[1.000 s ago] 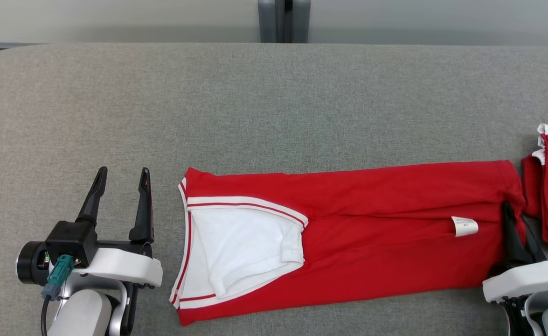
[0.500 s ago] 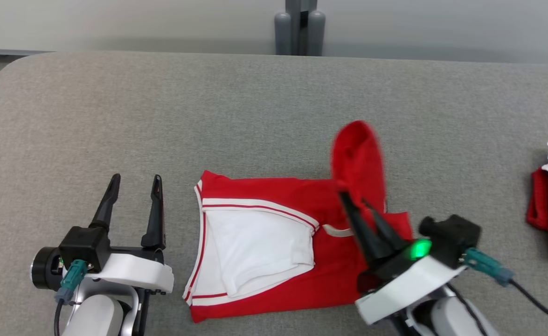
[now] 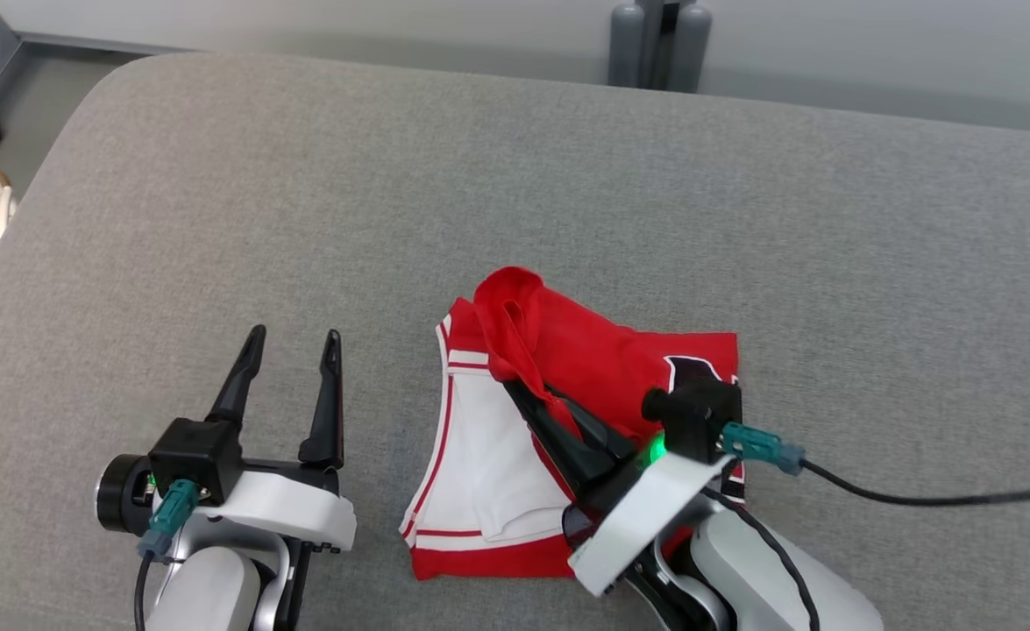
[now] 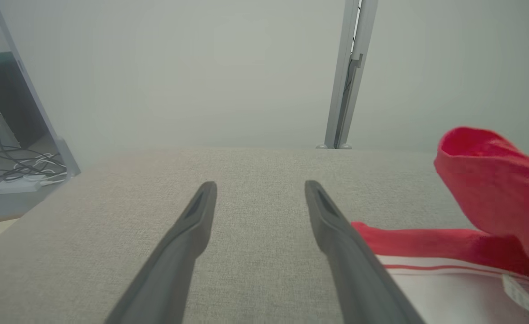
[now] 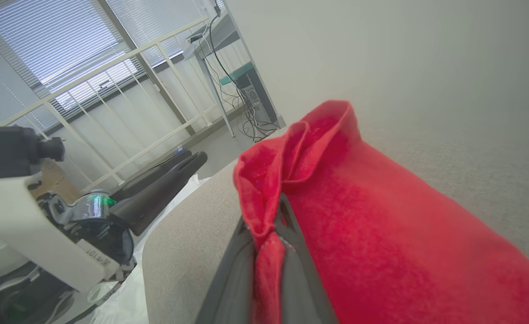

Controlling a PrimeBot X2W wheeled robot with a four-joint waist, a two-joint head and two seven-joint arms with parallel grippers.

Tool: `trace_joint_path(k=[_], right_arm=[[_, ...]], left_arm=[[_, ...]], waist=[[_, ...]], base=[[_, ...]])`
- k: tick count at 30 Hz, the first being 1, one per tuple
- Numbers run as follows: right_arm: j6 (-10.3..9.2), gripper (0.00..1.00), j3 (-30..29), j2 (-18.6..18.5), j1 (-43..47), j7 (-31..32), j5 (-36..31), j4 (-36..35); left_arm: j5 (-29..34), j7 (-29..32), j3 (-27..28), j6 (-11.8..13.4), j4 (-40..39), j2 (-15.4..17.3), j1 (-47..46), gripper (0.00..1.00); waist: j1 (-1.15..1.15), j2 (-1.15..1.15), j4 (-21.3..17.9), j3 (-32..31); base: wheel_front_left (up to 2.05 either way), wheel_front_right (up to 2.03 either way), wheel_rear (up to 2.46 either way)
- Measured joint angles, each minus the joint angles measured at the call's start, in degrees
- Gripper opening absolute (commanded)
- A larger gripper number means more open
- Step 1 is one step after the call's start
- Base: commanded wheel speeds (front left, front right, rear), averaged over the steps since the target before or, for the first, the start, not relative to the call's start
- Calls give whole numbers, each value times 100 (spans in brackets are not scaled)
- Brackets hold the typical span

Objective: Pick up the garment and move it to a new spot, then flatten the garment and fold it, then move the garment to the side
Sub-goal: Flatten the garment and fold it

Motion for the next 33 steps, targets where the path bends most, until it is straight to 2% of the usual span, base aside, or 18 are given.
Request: trace_joint_path(k=[4, 10, 11, 12, 13, 14, 19, 22, 26, 33], right_arm=[[0, 0, 322, -3, -446, -154, 296, 593], [0, 0, 902, 2, -834, -264, 867, 1045], [0, 28, 1026, -5, -876, -275, 982, 1074], [0, 49, 1122, -1, -912, -289, 1115, 1112], [0, 49, 1207, 4, -959, -290, 1180, 1178], [0, 100, 1265, 3, -1012, -294, 1220, 1215], [0, 100, 1440, 3, -1135, -315, 1601, 1094], [0, 100, 1213, 0, -1151, -321, 1644, 722], [0, 100, 554, 8, -927, -322, 1438, 232], [0, 100, -1045, -167, -121, -337, 724, -814]], left_arm=[[55, 0, -47, -75, 68, -96, -92, 100], [151, 0, -48, -162, 134, -194, -222, 100], [153, 0, -47, -189, 155, -201, -225, 100], [169, 0, -46, -192, 169, -212, -235, 100], [196, 0, -45, -197, 185, -220, -258, 100], [201, 0, -44, -213, 203, -225, -289, 100], [255, 0, 11, -248, 238, -247, -346, 100], [291, 0, 60, -265, 248, -250, -344, 100], [303, 0, 156, -261, 244, -232, -315, 100], [354, 0, 310, -216, 194, -168, -208, 100]], waist=[[0, 0, 143, 141], [0, 0, 250, 342], [0, 0, 247, 363], [0, 0, 238, 380], [0, 0, 222, 390], [0, 0, 205, 396], [0, 0, 92, 396], [0, 0, -3, 366], [0, 0, -157, 306], [0, 0, -435, 190]], base=[[0, 0, 0], [0, 0, 0], [0, 0, 0], [0, 0, 0], [0, 0, 0], [0, 0, 0], [0, 0, 0], [0, 0, 0], [0, 0, 0], [0, 0, 0]])
